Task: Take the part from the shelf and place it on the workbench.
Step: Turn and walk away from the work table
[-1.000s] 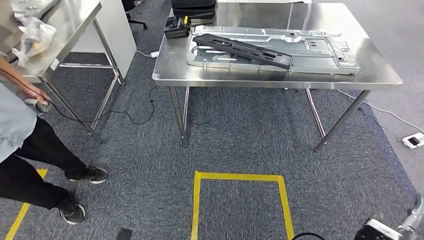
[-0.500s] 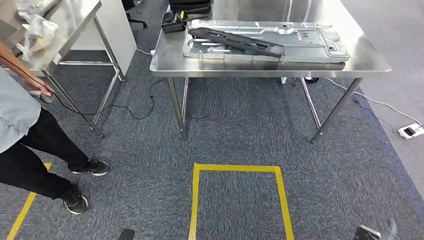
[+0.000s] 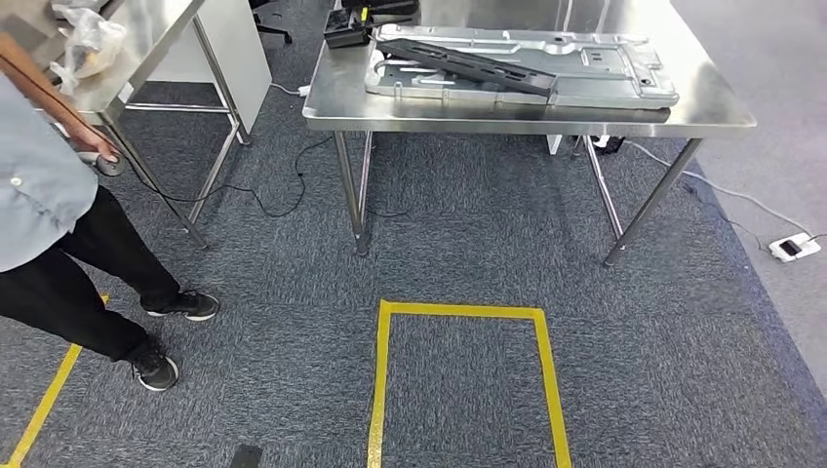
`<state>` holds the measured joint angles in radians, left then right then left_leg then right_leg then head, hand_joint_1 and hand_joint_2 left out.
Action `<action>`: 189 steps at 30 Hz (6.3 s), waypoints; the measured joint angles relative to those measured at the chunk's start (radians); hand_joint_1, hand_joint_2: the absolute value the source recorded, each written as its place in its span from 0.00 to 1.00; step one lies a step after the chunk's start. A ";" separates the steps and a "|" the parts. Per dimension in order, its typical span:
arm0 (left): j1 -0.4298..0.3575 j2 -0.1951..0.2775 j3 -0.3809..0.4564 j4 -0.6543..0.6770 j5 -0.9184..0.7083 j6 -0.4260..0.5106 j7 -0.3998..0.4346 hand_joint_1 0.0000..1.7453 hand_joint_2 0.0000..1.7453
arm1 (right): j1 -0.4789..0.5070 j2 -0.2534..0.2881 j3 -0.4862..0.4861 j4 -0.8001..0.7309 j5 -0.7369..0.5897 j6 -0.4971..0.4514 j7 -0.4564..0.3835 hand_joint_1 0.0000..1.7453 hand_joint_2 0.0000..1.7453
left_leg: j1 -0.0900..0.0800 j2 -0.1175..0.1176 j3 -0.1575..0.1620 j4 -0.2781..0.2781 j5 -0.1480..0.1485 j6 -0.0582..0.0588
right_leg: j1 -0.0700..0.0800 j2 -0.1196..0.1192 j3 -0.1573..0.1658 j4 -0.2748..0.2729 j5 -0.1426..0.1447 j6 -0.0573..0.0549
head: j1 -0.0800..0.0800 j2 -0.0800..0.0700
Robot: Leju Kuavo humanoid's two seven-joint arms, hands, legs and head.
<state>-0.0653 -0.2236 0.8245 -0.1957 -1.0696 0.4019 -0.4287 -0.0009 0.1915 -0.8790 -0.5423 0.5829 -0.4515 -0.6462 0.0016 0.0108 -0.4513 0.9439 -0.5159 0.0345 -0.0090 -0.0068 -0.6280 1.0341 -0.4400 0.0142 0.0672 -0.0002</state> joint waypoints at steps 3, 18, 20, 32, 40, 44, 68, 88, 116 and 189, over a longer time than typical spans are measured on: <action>0.000 -0.002 0.002 0.000 -0.002 0.000 0.000 0.00 0.00 | -0.007 -0.012 -0.012 0.084 0.025 -0.006 0.050 0.00 0.00 | 0.002 0.004 -0.029 -0.001 0.028 0.013 | -0.004 0.005 -0.045 0.148 -0.129 0.011 | 0.001 0.000; 0.003 -0.006 0.007 0.000 -0.009 0.001 0.000 0.00 0.00 | -0.034 -0.029 -0.032 0.236 0.097 -0.014 0.229 0.00 0.00 | 0.008 -0.001 -0.188 0.227 -0.077 -0.047 | -0.010 0.004 0.071 -0.014 -0.057 -0.038 | -0.002 0.000; 0.003 -0.006 0.008 0.000 -0.009 0.002 0.000 0.00 0.00 | -0.034 -0.027 -0.032 0.251 0.108 -0.014 0.261 0.00 0.00 | 0.009 -0.001 -0.206 0.326 -0.127 -0.049 | -0.007 0.003 0.047 -0.012 -0.040 -0.041 | -0.002 0.000; -0.003 -0.006 0.011 0.000 -0.016 0.005 -0.011 0.00 0.00 | -0.036 -0.008 -0.034 0.284 0.130 0.004 0.289 0.00 0.00 | -0.001 0.004 0.003 -0.008 0.003 0.017 | -0.003 0.005 -0.030 0.060 -0.039 0.006 | -0.001 0.000; 0.002 -0.007 0.016 0.000 -0.016 0.004 -0.011 0.00 0.00 | -0.035 -0.008 -0.035 0.289 0.129 0.016 0.294 0.00 0.00 | 0.001 0.007 -0.062 0.051 0.014 0.007 | -0.015 0.004 0.049 0.062 -0.081 0.021 | -0.001 0.000; 0.001 -0.007 0.018 0.000 -0.017 0.004 -0.010 0.00 0.00 | -0.035 -0.008 -0.037 0.290 0.128 0.020 0.299 0.00 0.00 | -0.002 0.006 -0.078 0.069 0.013 -0.017 | -0.009 0.007 0.074 0.003 -0.070 -0.004 | -0.002 0.000; 0.007 -0.009 0.026 0.000 -0.014 0.006 -0.011 0.00 0.00 | -0.031 -0.003 -0.052 0.297 0.132 0.030 0.323 0.00 0.00 | 0.000 0.013 -0.075 0.051 0.023 0.010 | -0.013 0.012 -0.049 0.234 -0.149 0.019 | -0.001 0.000; 0.009 -0.012 0.026 0.000 -0.017 0.004 -0.011 0.00 0.00 | -0.033 0.012 -0.052 0.302 0.164 0.037 0.361 0.00 0.00 | 0.015 -0.032 -0.075 0.075 0.002 -0.039 | -0.013 0.043 0.057 -0.003 -0.046 -0.010 | -0.002 0.000; 0.013 -0.011 0.027 0.000 -0.021 -0.016 -0.011 0.00 0.00 | -0.027 0.031 -0.049 0.312 0.216 0.054 0.413 0.00 0.00 | 0.008 -0.007 -0.144 0.214 -0.035 -0.038 | -0.004 0.035 0.064 -0.009 -0.050 -0.032 | -0.003 0.000; 0.013 -0.008 0.050 0.000 -0.020 -0.037 -0.008 0.00 0.00 | -0.029 0.055 -0.043 0.314 0.256 0.072 0.436 0.00 0.00 | 0.010 0.010 -0.068 0.042 0.023 0.011 | -0.007 0.019 -0.081 0.237 -0.149 0.019 | 0.002 0.000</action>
<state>-0.0523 -0.2316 0.8740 -0.1957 -1.0899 0.3649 -0.4372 -0.0300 0.2464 -0.9220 -0.2285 0.8392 -0.3792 -0.2098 0.0119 0.0207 -0.5191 0.9857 -0.4927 0.0456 -0.0160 0.0125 -0.7088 1.2713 -0.5887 0.0327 0.0691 -0.0002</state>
